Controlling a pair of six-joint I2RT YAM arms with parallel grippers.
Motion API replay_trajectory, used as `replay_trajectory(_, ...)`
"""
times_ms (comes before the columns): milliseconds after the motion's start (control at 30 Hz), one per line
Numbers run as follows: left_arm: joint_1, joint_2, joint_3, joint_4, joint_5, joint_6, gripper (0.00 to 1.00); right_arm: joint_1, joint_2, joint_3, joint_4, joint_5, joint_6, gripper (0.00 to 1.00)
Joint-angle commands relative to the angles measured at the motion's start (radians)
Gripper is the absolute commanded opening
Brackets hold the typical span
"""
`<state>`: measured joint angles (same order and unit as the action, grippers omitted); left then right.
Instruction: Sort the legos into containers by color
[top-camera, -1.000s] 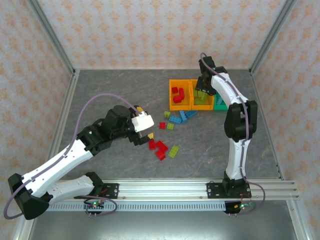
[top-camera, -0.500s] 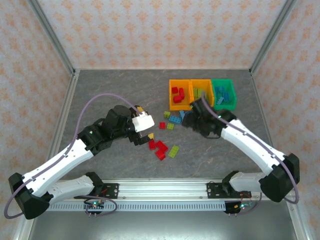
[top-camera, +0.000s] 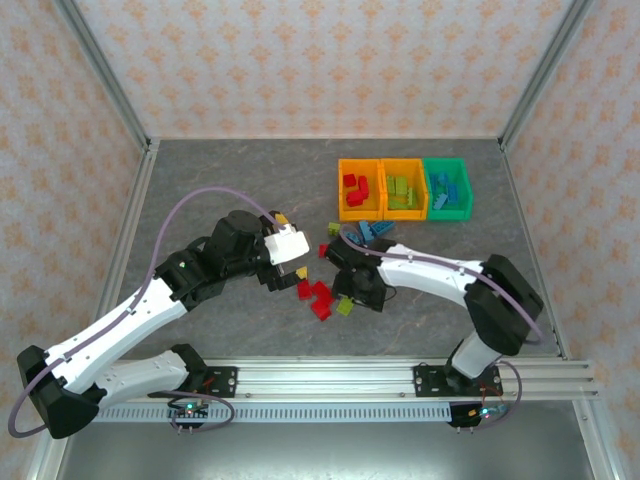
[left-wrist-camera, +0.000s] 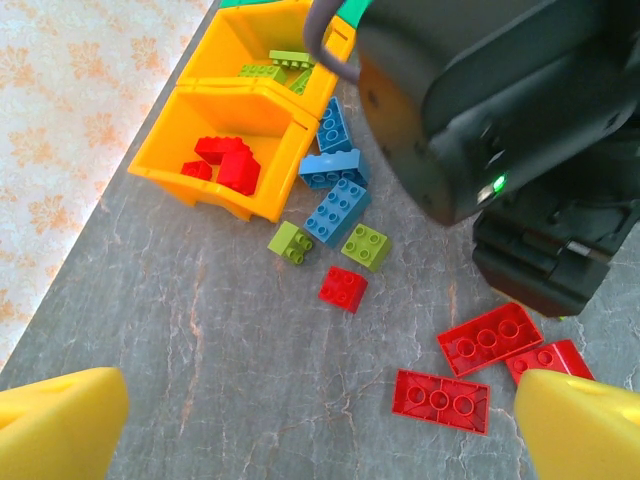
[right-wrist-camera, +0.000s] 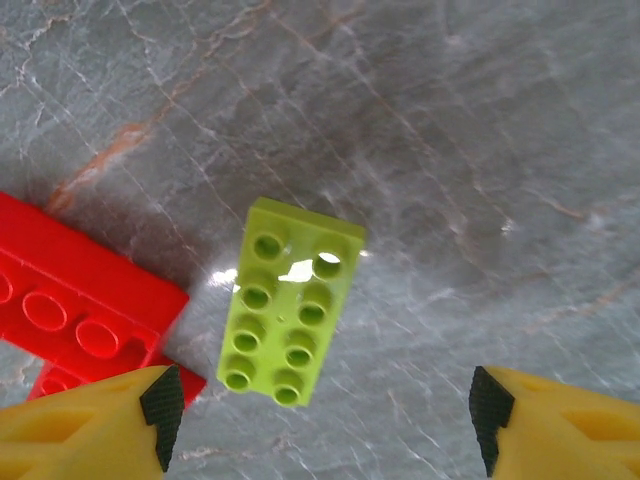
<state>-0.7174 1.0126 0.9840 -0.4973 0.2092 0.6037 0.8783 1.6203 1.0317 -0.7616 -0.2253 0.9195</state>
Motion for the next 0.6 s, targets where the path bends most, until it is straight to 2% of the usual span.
replay_trajectory(0, 0.009, 0.012, -0.014, 0.014, 0.007, 0.016, 1.0, 0.002, 0.058, 0.043, 0.035, -0.006, -0.016, 0.77)
replay_trajectory(167, 0.009, 0.017, -0.011, 0.013, 0.006, 0.016, 1.0, 0.003, 0.098, 0.025, 0.043, 0.013, -0.008, 0.75)
replay_trajectory(400, 0.009, 0.023, -0.011, 0.013, 0.012, 0.015, 1.0, 0.003, 0.086, -0.04, 0.02, 0.051, 0.005, 0.56)
replay_trajectory(567, 0.009, 0.028, -0.011, 0.013, 0.013, 0.014, 1.0, 0.004, 0.084, -0.046, 0.04, 0.056, -0.003, 0.57)
